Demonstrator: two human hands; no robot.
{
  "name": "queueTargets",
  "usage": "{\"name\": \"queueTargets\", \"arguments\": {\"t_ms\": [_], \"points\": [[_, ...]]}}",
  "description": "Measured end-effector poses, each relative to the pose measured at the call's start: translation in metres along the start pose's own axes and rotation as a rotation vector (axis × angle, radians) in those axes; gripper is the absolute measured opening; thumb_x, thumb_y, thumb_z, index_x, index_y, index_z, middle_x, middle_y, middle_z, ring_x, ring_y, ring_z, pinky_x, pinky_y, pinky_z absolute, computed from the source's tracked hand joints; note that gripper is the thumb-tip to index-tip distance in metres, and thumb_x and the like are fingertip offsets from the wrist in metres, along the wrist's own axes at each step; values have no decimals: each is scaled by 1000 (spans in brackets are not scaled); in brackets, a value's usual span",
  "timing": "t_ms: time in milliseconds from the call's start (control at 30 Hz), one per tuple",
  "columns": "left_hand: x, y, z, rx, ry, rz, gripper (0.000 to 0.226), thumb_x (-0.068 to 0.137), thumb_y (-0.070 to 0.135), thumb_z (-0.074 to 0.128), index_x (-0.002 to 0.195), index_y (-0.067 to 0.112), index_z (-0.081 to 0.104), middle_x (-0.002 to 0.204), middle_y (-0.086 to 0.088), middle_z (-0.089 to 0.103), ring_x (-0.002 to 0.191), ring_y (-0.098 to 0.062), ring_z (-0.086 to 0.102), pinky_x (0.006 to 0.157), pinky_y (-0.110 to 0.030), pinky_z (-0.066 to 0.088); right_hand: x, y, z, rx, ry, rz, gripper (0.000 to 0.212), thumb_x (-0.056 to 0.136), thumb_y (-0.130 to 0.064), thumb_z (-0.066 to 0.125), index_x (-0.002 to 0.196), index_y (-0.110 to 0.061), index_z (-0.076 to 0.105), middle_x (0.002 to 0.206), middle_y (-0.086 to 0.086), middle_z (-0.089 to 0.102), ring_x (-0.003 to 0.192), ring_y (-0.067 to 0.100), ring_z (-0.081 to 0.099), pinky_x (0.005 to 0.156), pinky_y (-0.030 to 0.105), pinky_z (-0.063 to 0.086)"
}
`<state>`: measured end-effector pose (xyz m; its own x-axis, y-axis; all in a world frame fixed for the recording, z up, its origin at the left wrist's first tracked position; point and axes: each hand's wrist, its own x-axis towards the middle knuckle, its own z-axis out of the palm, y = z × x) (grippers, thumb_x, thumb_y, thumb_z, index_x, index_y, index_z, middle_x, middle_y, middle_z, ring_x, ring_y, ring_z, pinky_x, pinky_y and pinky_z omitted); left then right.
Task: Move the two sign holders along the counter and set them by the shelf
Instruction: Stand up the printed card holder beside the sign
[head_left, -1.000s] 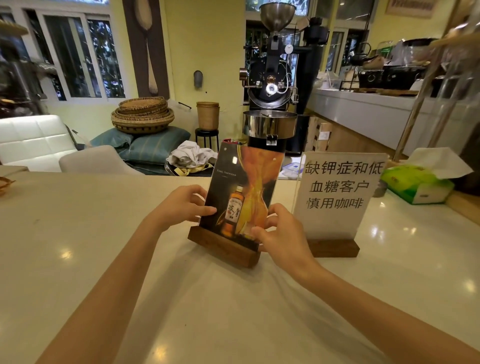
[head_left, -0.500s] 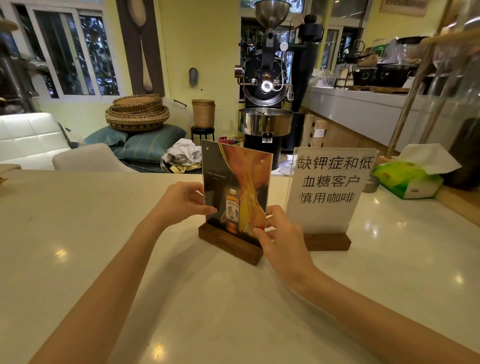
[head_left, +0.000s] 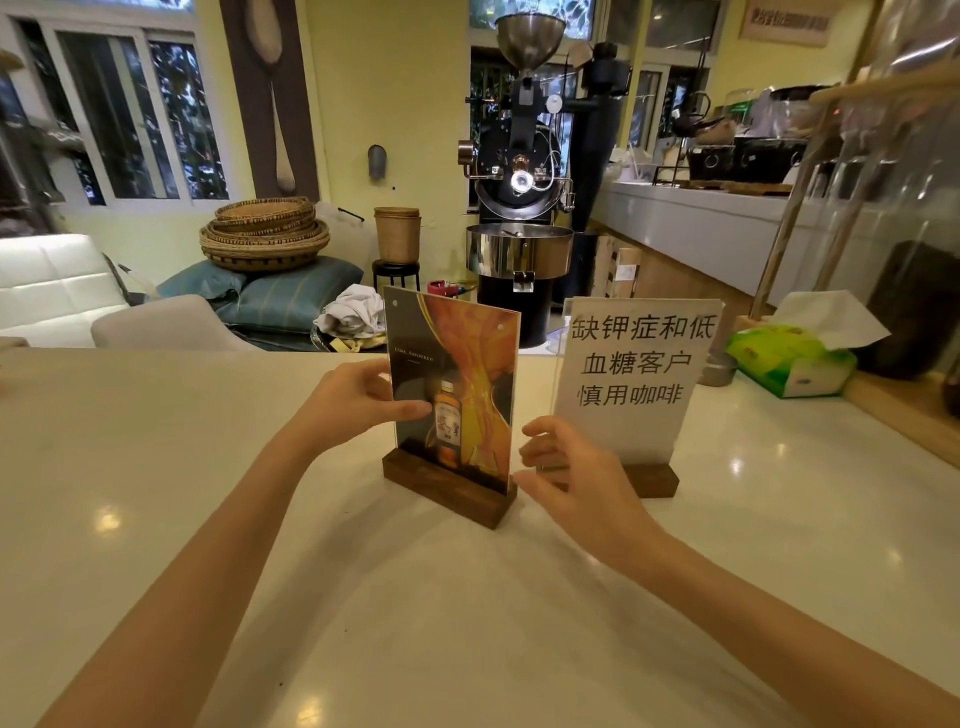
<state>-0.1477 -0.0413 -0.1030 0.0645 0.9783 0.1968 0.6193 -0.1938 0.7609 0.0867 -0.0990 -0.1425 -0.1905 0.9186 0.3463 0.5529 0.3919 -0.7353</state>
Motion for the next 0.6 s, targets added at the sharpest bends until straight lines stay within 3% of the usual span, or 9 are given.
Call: {"name": "queueTargets", "arguments": {"t_ms": [100,200,333,433,600], "points": [[1,13,6,-154,12,38,60,67,28,77,120,25,50,115,-2,67,104,-18,62,83,-25,48,-9,11,-27,-3,-14,38,15,80,-13,66,93,-18,59,93,-1,66,88,9,64,69,5,49],[1,20,16,-212,60,21,71,67,24,78,127,22,41,125,-2,58,115,-20,54,95,-33,43,-16,29,-54,79,66,147,11,77,-10,69,87,-11,65,87,2,67,83,15,65,70,14,51],[-2,19,22,-236,55,-42,76,71,21,75,134,23,32,137,-6,49,120,-24,49,96,-39,42,-17,52,-79,130,134,283,17,78,-10,67,95,-11,64,97,4,66,92,19,62,77,23,48],[-5,14,23,-148,6,-93,84,69,22,77,137,23,27,140,-9,47,121,-31,50,100,-47,44,-13,64,-87,96,155,350,24,78,-12,67,100,-13,58,100,3,62,93,19,59,72,21,44],[-18,4,36,55,25,-99,98,66,22,80,141,20,16,138,-14,47,119,-34,51,95,-44,46,1,69,-93,24,255,372,51,75,-16,72,119,-10,46,109,6,56,95,18,53,81,29,45]]}}
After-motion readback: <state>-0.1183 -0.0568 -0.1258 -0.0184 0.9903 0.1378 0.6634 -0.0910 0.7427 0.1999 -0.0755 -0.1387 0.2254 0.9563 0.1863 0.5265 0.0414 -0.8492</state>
